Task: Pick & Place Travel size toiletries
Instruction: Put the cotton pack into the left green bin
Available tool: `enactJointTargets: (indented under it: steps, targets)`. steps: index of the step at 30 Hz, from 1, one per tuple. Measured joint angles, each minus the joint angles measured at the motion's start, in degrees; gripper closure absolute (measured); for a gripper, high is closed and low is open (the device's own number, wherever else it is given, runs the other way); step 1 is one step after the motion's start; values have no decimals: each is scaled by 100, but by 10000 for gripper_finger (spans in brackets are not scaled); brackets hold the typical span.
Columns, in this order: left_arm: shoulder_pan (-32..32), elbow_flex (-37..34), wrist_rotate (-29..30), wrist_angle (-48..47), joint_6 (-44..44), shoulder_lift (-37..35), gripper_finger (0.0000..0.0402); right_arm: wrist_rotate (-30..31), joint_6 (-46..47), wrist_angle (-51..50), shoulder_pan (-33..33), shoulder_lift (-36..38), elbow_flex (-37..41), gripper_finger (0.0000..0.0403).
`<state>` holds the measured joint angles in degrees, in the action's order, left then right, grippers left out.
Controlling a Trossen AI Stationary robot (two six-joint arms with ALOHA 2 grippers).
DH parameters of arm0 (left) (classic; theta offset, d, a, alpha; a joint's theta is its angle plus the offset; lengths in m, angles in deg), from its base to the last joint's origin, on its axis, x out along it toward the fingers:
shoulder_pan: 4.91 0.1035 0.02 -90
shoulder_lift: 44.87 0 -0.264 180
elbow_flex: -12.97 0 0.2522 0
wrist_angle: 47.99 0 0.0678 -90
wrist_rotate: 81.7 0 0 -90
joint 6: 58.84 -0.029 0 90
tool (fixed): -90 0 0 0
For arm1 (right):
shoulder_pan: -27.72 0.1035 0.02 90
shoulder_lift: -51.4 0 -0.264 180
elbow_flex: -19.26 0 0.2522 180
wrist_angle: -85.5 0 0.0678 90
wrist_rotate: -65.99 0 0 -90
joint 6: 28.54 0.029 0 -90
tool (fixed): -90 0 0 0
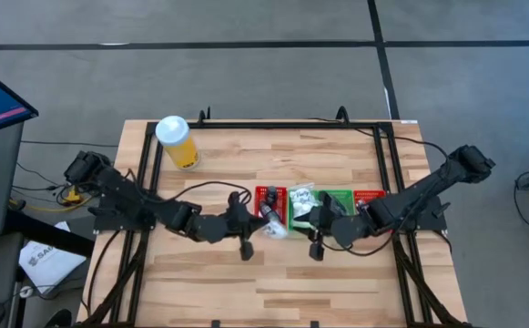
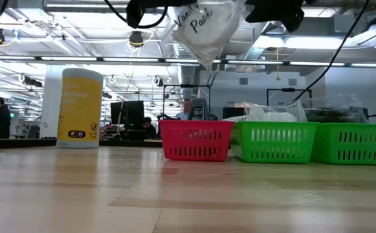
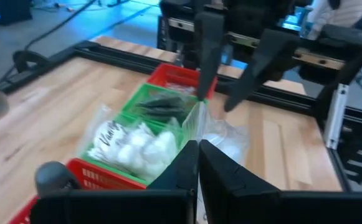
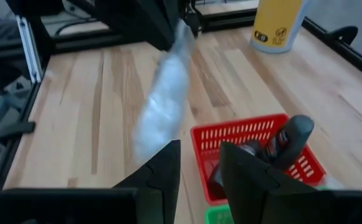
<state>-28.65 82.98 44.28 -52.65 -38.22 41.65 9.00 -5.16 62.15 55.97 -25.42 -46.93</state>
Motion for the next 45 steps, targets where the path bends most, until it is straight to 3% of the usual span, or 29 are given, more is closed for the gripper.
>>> enactJointTargets:
  steps: [13,25,31,40,45]
  targets:
    - [168,0,56,134,-162,0,401,-317,-131,583,-274,0,0,294]
    - [246,0,72,182,-236,0,401,-515,-135,974,-398,0,0,202]
    - [246,0,103,252,-241,0,401,-534,-137,1057,-461,-63,0,178]
    - [327,0,126,826,-699,0,401,-559,-303,1182,-605,-128,0,191]
    - [371,0,133,902,-711,0,401,-557,-389,1183,-604,-122,0,247]
